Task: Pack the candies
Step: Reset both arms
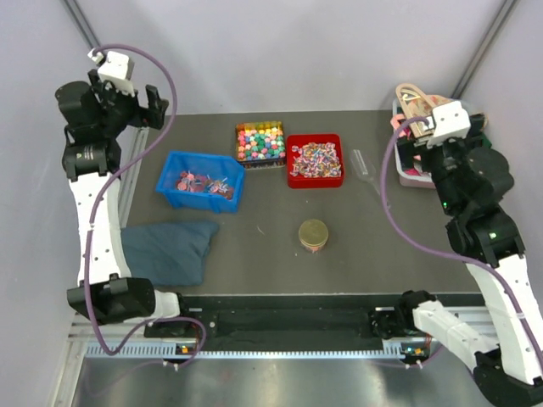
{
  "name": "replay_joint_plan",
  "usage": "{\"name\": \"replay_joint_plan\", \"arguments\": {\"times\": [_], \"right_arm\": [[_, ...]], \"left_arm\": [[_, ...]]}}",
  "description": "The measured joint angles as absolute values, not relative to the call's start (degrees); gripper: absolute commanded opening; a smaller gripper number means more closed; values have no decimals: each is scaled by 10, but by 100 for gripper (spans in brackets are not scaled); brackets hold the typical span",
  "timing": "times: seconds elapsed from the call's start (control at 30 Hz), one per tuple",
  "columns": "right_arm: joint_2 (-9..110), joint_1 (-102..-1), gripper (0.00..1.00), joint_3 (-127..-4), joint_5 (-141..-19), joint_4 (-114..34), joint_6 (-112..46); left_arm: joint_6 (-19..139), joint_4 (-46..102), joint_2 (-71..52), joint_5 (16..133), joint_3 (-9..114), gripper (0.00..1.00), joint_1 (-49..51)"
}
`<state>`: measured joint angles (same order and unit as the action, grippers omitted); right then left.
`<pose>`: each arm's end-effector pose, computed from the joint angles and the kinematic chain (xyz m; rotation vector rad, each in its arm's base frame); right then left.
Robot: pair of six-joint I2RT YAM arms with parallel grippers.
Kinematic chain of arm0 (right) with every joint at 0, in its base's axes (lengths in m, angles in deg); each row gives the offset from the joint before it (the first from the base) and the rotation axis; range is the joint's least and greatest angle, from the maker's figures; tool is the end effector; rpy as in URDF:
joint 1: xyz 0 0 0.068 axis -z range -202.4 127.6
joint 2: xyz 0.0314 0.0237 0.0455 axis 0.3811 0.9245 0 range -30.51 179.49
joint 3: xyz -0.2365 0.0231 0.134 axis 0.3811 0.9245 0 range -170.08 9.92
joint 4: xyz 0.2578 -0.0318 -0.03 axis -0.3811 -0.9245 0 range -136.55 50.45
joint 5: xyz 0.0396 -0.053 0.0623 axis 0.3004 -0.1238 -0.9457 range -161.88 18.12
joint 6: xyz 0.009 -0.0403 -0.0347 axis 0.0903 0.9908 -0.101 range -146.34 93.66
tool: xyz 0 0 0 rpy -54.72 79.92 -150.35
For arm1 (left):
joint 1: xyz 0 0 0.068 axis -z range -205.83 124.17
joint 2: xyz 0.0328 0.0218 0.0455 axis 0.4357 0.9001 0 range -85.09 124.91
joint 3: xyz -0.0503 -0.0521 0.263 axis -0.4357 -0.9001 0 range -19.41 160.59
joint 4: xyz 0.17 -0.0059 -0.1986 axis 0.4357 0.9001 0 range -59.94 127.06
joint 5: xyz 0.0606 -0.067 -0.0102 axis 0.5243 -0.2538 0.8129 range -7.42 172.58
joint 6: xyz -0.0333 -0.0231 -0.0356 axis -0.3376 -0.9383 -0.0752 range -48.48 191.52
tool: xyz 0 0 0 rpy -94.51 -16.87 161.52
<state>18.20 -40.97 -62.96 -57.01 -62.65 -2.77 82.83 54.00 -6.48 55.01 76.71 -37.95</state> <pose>0.1480 0.0402 0.4689 -0.3637 1.5159 -0.2703 0.2855 0.0444 0.4913 0.3463 1.6349 -0.0960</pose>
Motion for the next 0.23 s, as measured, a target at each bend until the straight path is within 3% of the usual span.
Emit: {"name": "replay_joint_plan", "arguments": {"times": [0.23], "right_arm": [[160,-410,99,-653,-556,-609,-24]], "left_arm": [[812,551,-61,530,745,99,-377]]}}
